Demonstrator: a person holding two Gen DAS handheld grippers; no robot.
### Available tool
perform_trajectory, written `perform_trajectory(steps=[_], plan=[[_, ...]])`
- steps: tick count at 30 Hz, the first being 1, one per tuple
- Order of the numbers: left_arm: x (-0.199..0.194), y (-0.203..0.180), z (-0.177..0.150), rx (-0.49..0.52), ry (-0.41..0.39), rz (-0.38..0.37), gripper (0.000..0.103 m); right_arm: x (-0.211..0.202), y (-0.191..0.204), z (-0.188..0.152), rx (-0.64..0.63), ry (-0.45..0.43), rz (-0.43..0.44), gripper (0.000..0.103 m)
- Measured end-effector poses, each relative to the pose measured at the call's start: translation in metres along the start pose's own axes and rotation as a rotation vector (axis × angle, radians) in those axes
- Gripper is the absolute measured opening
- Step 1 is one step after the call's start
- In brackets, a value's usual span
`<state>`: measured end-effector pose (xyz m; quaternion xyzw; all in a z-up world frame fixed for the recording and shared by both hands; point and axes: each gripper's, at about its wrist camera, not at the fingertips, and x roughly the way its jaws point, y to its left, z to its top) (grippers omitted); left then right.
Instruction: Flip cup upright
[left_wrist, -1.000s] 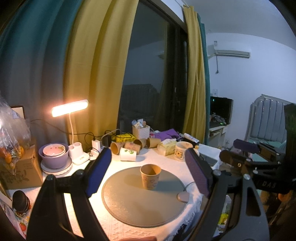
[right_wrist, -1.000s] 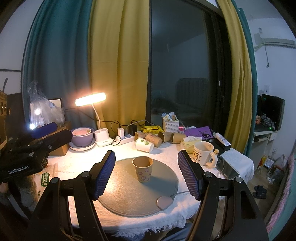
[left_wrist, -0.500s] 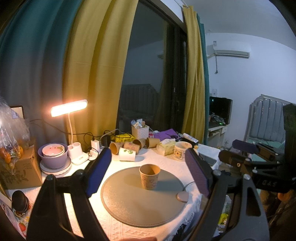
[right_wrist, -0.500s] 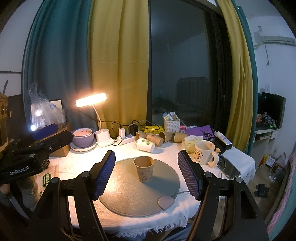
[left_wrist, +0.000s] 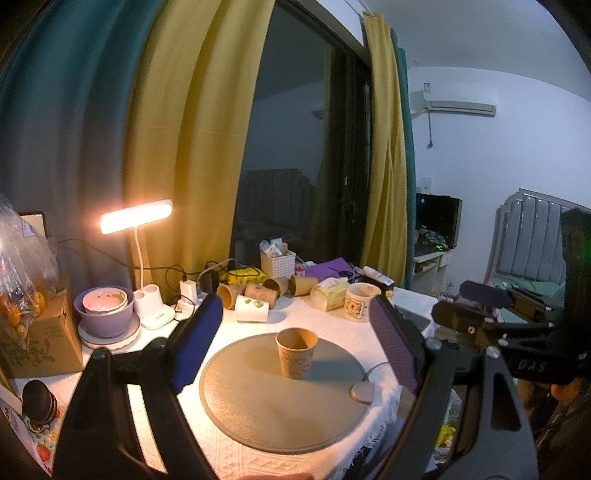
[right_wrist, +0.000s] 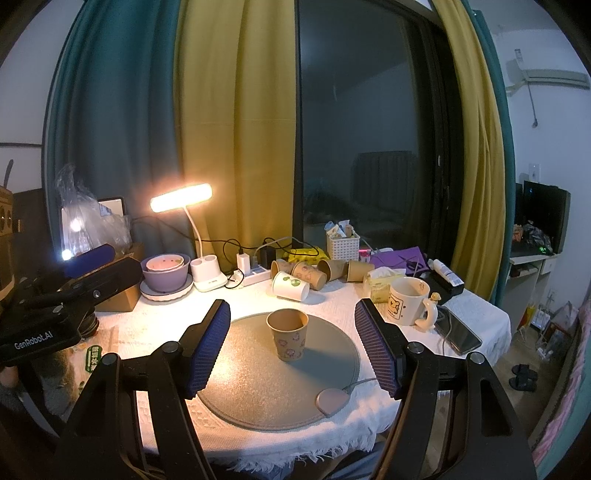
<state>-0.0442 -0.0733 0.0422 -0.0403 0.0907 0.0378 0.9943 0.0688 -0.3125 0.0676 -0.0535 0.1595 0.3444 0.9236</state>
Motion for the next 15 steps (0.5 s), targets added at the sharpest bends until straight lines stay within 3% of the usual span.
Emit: perform_trajectory(steps=[15], plan=[[-0.0007,0.0007,0.0,-0.002,-0.005,-0.007,0.083,-0.0001,0.0003,0.0004,0.0,0.0,-0.001,0.073]])
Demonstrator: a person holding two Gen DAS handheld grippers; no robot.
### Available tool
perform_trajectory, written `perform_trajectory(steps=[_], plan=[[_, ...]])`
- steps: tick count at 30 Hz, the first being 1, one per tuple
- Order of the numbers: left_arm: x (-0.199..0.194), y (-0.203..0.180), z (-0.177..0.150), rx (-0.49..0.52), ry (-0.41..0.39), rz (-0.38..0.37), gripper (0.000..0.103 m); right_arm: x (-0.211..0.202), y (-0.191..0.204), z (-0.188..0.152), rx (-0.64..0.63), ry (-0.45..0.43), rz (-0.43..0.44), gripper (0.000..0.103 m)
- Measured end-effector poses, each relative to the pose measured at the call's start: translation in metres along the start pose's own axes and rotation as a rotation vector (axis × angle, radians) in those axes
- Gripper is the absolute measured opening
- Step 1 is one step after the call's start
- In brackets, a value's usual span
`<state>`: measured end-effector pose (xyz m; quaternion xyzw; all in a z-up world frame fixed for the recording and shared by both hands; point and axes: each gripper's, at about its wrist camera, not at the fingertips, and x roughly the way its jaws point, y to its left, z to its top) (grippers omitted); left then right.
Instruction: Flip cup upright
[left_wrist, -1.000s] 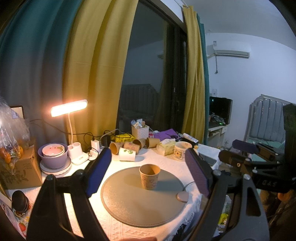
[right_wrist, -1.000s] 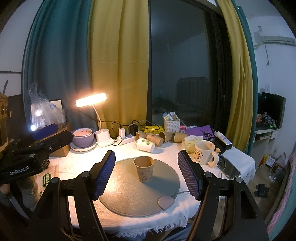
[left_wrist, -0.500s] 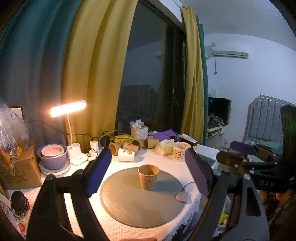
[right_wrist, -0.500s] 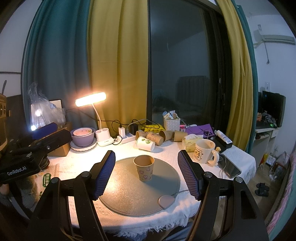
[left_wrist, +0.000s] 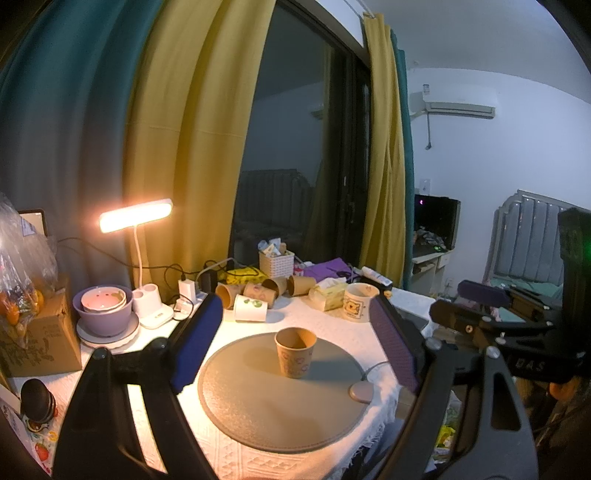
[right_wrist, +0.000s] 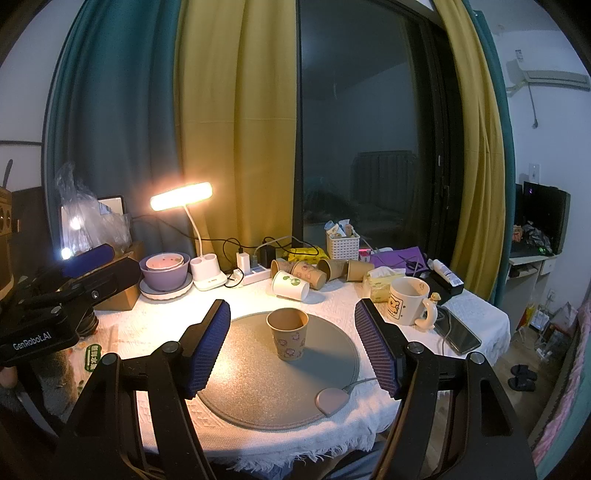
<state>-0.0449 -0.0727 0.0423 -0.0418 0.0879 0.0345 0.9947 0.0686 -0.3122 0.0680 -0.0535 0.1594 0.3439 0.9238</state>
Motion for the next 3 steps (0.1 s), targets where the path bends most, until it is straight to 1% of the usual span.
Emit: perform_trajectory(steps=[3], plan=[[-0.0007,0.0016,-0.0003,-0.009,-0.008,-0.024,0.083,0.0007,0.0001,0.0002,0.001,0.002,0.0,0.073]])
